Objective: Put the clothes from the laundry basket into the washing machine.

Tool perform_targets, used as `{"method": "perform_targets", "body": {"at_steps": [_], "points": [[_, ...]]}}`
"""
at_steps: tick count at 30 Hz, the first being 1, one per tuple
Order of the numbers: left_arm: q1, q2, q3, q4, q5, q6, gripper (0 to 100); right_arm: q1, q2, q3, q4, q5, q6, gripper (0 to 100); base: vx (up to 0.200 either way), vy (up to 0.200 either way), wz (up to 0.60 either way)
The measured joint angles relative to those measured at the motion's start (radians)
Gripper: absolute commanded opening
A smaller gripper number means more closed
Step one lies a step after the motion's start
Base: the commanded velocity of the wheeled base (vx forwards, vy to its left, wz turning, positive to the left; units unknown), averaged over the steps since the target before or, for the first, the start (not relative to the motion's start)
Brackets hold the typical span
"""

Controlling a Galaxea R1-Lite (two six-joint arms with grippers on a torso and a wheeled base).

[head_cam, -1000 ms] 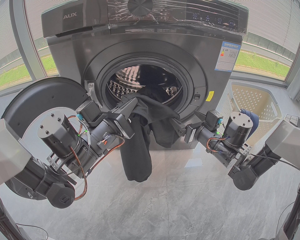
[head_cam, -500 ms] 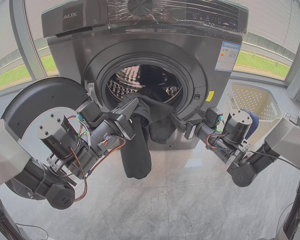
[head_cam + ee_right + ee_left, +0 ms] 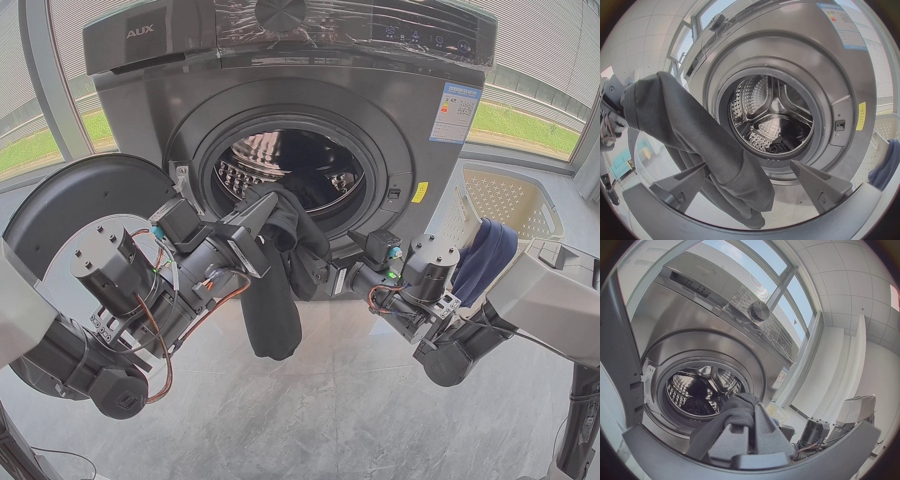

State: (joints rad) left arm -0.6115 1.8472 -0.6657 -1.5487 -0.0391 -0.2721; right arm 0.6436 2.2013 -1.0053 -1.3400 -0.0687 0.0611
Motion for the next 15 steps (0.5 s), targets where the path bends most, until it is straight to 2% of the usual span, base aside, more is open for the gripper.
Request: {"method": "perform_targets", "body": {"at_steps": [7, 15], "points": [[-0.001, 0.000, 0.004, -0.001, -0.002, 0.000, 0, 0.013, 0.028, -0.057, -0.008, 0.000, 0.002, 100, 0.000, 0.000, 0.00], [-0.001, 0.003, 0.011, 0.000, -0.002, 0.006, 0, 0.061, 0.026, -0.069, -0.019, 0.021, 0.007, 100, 0.000, 0.000, 0.00]]}}
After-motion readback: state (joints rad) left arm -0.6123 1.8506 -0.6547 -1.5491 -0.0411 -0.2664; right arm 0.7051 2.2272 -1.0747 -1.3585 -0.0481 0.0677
